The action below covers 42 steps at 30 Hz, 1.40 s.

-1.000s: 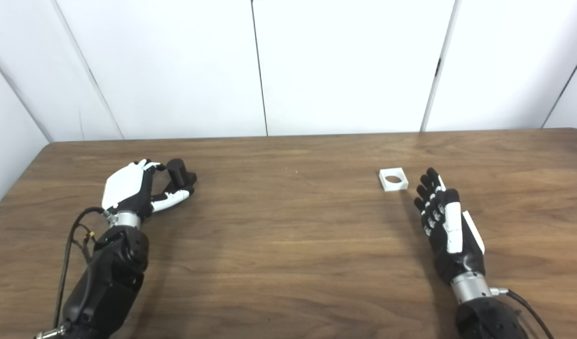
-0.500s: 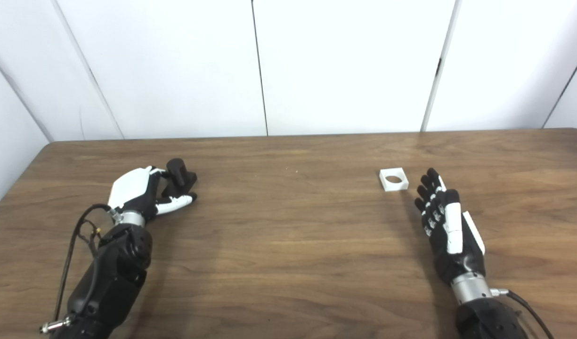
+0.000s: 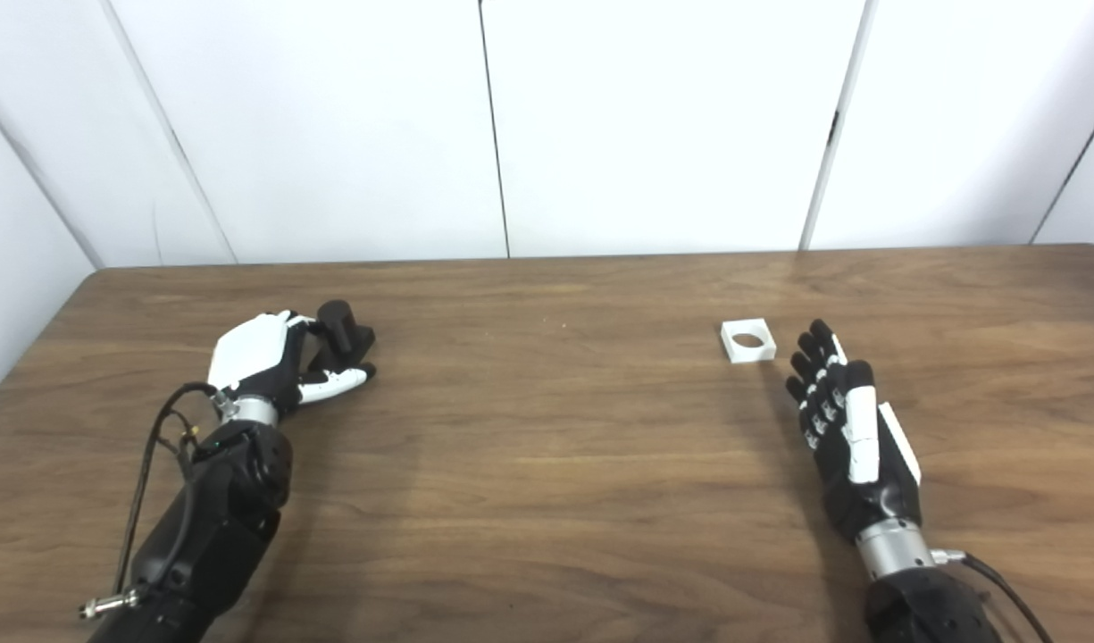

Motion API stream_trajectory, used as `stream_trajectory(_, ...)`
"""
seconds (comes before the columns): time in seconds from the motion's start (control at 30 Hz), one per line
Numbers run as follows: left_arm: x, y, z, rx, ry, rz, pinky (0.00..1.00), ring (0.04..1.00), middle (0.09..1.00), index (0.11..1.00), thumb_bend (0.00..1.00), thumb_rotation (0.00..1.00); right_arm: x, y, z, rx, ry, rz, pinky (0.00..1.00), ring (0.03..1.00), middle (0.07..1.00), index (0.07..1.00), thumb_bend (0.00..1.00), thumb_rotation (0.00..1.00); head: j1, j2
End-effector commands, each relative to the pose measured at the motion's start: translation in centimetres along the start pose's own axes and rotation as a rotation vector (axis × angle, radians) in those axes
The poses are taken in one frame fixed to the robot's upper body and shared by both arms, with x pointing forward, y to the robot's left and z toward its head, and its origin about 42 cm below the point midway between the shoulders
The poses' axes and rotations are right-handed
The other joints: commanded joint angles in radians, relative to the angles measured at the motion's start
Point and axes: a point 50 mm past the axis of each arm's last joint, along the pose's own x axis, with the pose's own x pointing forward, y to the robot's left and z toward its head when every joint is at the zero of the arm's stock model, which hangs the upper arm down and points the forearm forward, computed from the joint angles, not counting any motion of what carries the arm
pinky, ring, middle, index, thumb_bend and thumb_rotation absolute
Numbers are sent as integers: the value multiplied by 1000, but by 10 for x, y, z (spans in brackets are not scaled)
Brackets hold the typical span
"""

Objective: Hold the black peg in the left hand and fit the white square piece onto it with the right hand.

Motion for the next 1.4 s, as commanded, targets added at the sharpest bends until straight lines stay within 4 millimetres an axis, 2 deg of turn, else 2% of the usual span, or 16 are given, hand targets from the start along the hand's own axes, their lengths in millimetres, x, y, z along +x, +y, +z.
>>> stream_trajectory(0.0, 12, 22, 3, 28, -9, 70, 998, 997, 951, 802, 719, 600, -9, 2, -7, 25, 12, -1, 1000, 1000, 1000, 1000, 655, 1000, 0, 1)
stream_trajectory(0.53, 10, 21, 3, 17, -19, 76, 974, 975, 926, 776, 699, 557, -9, 2, -6, 26, 13, -1, 1000, 1000, 1000, 1000, 654, 1000, -1, 7)
stream_trajectory(0.63, 9, 20, 3, -5, -21, 78, 962, 963, 913, 701, 682, 493, -10, 2, -7, 24, 14, 0, 1000, 1000, 1000, 1000, 654, 1000, -1, 7)
stream_trajectory(0.7, 9, 20, 2, -22, -25, 81, 954, 954, 901, 643, 677, 415, -10, 2, -6, 25, 15, -1, 1000, 1000, 1000, 1000, 656, 1000, -1, 8)
stream_trajectory(1.0, 7, 19, 2, -57, -39, 85, 920, 938, 878, 618, 657, 340, -11, 3, -6, 28, 17, -8, 1000, 1000, 1000, 1000, 659, 1000, -17, 14)
stream_trajectory(1.23, 5, 17, 1, -79, -39, 88, 925, 939, 871, 554, 644, 255, -10, 3, -5, 23, 12, -11, 1000, 1000, 1000, 1000, 670, 1000, -22, 18)
stream_trajectory(1.3, 5, 16, 1, -87, -35, 89, 931, 947, 878, 503, 539, 115, -10, 4, -5, 23, 12, -11, 1000, 1000, 1000, 1000, 675, 1000, -21, 19)
stream_trajectory(1.37, 3, 15, 1, -95, -38, 92, 935, 954, 883, 492, 517, 84, -11, 3, -5, 21, 12, -9, 1000, 1000, 1000, 1000, 678, 1000, -18, 18)
